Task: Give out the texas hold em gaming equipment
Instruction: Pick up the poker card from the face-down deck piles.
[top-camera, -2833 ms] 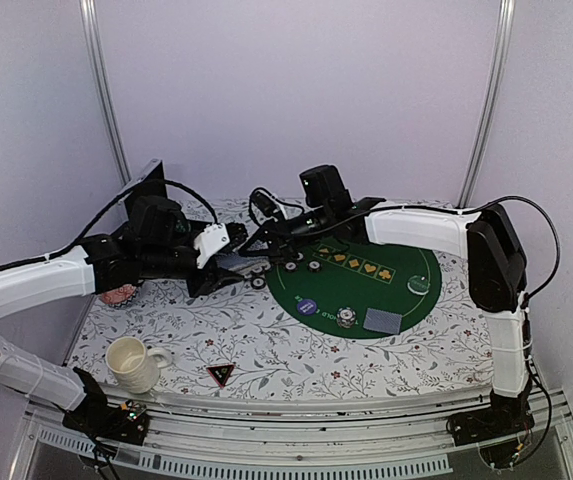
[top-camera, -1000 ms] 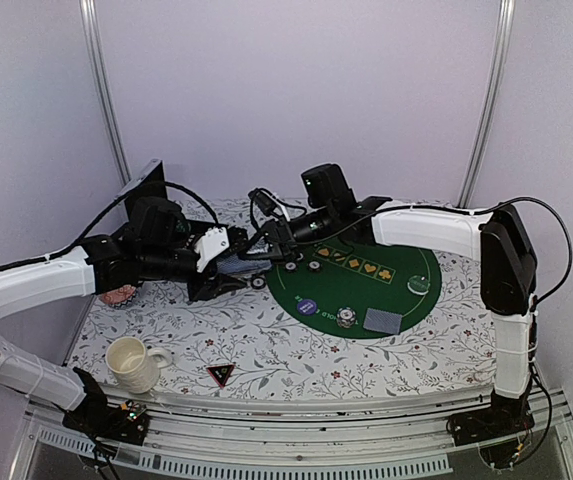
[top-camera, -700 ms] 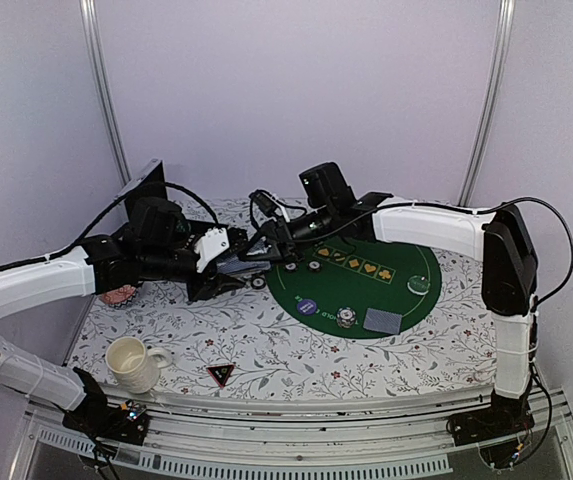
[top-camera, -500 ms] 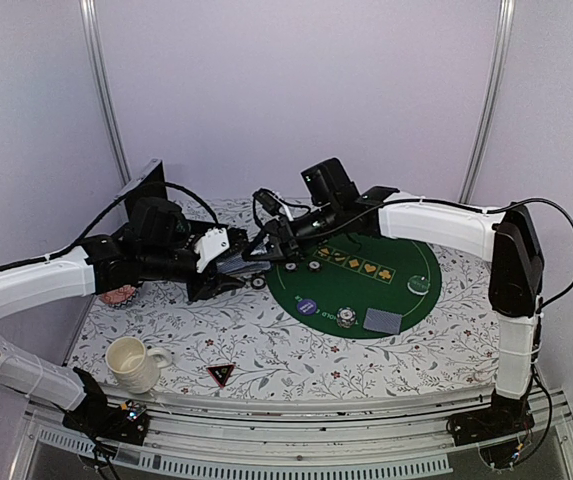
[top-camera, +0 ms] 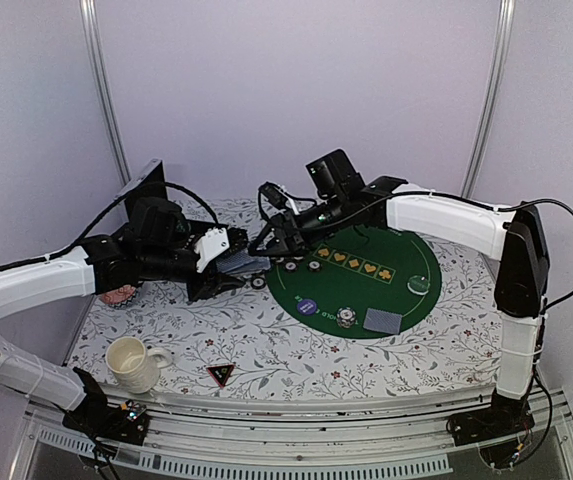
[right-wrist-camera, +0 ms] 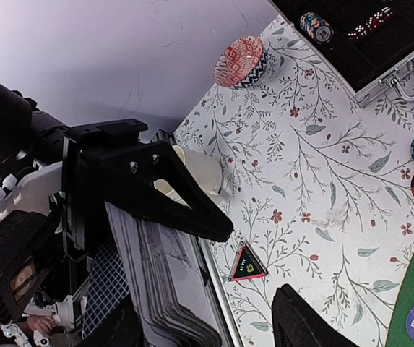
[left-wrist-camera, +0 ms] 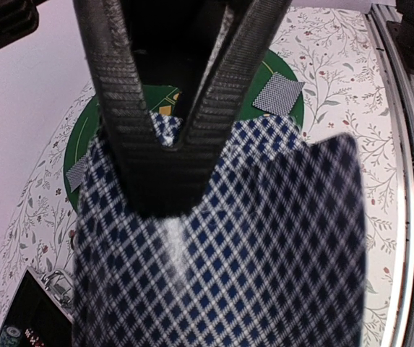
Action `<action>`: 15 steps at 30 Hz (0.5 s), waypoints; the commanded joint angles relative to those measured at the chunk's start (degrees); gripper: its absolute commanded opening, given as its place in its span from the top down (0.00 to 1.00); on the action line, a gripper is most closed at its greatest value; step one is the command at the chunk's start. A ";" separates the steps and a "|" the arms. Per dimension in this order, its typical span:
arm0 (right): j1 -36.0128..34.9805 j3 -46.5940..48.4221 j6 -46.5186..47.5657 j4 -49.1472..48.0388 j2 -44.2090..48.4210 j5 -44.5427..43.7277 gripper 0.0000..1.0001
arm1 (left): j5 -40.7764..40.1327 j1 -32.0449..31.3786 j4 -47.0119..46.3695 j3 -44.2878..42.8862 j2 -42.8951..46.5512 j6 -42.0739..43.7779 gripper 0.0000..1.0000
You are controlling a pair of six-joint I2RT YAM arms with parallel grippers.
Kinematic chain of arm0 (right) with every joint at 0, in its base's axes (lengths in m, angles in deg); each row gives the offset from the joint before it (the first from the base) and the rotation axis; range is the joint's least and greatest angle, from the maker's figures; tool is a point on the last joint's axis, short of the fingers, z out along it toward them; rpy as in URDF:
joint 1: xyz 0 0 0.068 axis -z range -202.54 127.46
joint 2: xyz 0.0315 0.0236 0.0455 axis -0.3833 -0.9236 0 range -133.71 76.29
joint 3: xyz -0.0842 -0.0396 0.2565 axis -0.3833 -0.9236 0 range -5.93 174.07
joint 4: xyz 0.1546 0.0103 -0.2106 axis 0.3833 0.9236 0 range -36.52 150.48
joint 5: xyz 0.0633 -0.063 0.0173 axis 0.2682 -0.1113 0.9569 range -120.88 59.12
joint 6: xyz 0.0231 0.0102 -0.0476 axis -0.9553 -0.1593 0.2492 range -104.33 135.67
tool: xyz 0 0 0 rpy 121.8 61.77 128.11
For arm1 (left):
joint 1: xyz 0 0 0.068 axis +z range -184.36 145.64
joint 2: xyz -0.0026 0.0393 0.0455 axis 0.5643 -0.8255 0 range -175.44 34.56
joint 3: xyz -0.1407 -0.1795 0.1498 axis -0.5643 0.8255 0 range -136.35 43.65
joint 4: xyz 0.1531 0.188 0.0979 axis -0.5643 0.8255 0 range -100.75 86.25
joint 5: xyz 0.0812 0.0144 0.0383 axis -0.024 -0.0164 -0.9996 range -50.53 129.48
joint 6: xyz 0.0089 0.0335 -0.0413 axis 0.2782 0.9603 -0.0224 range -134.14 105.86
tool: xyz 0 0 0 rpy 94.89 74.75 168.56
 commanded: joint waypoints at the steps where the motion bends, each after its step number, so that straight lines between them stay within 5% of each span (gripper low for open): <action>1: 0.54 2.01 0.52 0.28 2.65 -0.14 0.38 | 0.76 0.24 -1.29 0.66 0.62 0.32 0.62; 7: -0.63 2.89 -3.29 -3.73 -1.11 3.26 0.29 | 0.67 0.24 -1.23 0.57 0.42 0.25 0.62; 15: -0.32 3.06 -2.80 -3.26 -0.05 1.42 0.28 | 0.65 0.24 -1.23 0.57 0.42 0.25 0.62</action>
